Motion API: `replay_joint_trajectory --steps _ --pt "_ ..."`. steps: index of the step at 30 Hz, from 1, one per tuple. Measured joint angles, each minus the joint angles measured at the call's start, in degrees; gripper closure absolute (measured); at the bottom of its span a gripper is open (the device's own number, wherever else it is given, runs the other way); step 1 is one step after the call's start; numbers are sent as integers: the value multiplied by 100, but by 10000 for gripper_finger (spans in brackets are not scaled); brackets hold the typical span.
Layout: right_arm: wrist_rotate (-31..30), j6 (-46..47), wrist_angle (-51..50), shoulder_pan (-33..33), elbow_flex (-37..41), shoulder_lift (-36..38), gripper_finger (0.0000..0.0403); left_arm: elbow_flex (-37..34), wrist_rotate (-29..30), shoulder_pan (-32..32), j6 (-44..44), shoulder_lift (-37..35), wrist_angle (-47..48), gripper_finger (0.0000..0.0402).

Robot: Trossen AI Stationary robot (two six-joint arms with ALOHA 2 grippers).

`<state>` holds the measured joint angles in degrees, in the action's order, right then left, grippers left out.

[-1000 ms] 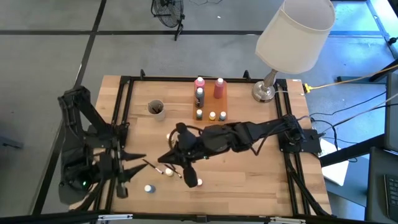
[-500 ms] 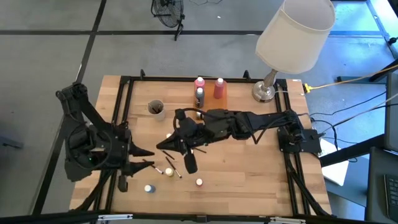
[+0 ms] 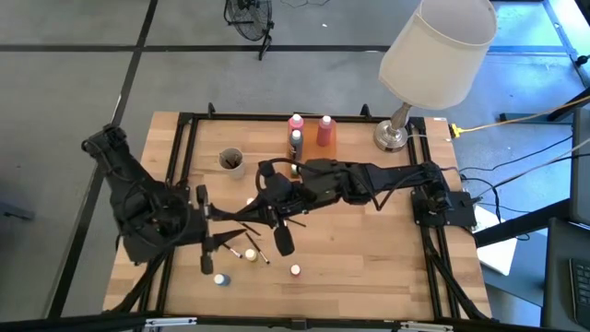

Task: Pick & Place Paint Supplies
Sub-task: Put the silver paint brush into the white cup

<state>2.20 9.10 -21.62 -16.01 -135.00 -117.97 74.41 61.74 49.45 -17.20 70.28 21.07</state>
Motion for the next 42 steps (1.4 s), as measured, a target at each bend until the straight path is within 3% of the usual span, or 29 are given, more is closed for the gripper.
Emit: replay_joint_trajectory --steps 8,14,20,33,42 --pt "-2 -17 -152 7 0 0 403 0 -1329 -416 -4 0 -215 274" --pt "-2 -52 -175 15 0 -2 403 0 -1412 -703 -4 2 -248 274" --pt "-2 -76 -182 17 0 -2 403 0 -2050 -817 90 2 -250 285" --pt "58 -102 -216 5 0 -2 403 0 -2031 -788 274 0 -238 388" --pt "300 -251 -179 15 0 -7 396 0 -2084 -732 290 0 -228 390"
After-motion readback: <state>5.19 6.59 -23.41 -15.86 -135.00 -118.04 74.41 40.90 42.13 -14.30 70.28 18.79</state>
